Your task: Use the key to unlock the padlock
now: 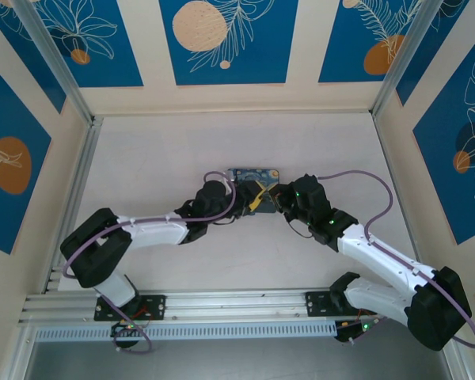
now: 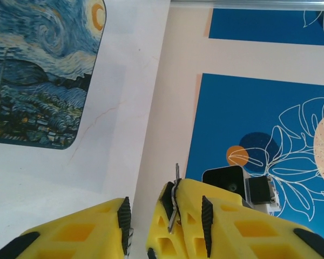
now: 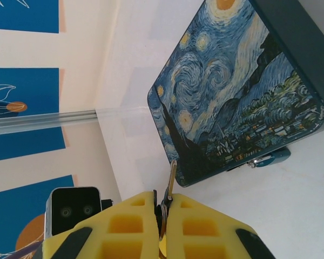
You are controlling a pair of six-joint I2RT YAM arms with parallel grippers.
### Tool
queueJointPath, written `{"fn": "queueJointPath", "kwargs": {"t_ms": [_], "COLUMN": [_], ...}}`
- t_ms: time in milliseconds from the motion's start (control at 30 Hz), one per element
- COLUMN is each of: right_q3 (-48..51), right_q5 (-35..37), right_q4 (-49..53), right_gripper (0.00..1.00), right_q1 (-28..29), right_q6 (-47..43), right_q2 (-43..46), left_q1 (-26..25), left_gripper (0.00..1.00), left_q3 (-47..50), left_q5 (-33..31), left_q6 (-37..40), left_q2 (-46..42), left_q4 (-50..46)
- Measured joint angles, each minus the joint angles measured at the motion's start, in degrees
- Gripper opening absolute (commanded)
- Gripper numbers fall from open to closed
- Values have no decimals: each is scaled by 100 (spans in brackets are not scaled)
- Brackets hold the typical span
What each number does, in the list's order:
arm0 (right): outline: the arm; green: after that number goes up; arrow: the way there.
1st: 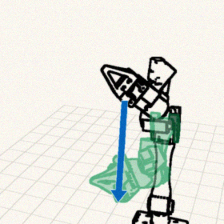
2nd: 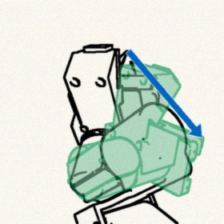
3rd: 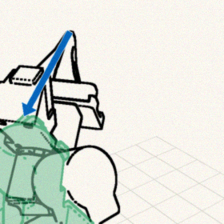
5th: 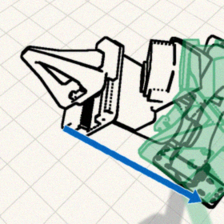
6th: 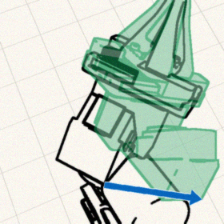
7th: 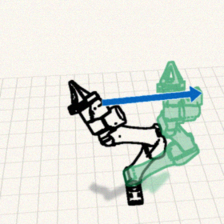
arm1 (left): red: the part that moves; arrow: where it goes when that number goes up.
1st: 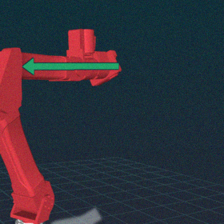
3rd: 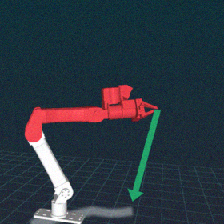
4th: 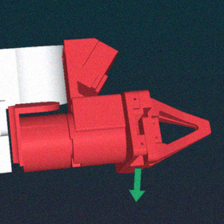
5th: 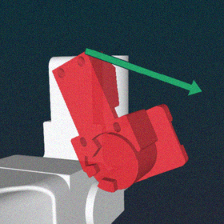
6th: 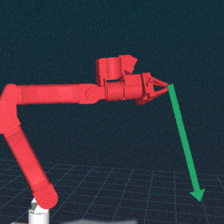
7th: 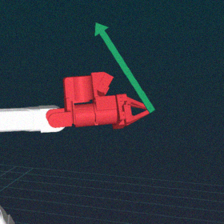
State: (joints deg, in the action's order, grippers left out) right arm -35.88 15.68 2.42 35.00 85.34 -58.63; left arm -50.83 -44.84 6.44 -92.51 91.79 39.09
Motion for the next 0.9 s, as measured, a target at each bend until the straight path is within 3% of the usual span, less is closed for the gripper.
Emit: {"fn": "queueJointPath", "kwargs": {"t_ms": [400,700,767,800,867,900], "right_q3": [4,46,66,70,70,70], "right_q5": [-2,7,17,20,-13,-46], "right_q4": [-153,-201,-203,-203,-190,-160], "right_gripper": [0,0,0,8,41,51], "right_q1": [0,-2,-13,-17,-52,-85], "right_q6": [87,173,173,173,166,136], "right_q2": [-146,-160,-160,-160,-157,-146], "left_q1": [-48,-81,-87,-92,-96,-98], "left_gripper": [25,1,0,0,0,0], "left_q3": [-13,-13,-22,-24,-35,-42], "left_q5": [-125,-219,-223,-225,-223,-221], "left_q6": [-144,-195,-190,-192,-164,-129], "left_q2": [103,157,181,190,210,210], "left_q4": [205,205,208,208,210,210]}}
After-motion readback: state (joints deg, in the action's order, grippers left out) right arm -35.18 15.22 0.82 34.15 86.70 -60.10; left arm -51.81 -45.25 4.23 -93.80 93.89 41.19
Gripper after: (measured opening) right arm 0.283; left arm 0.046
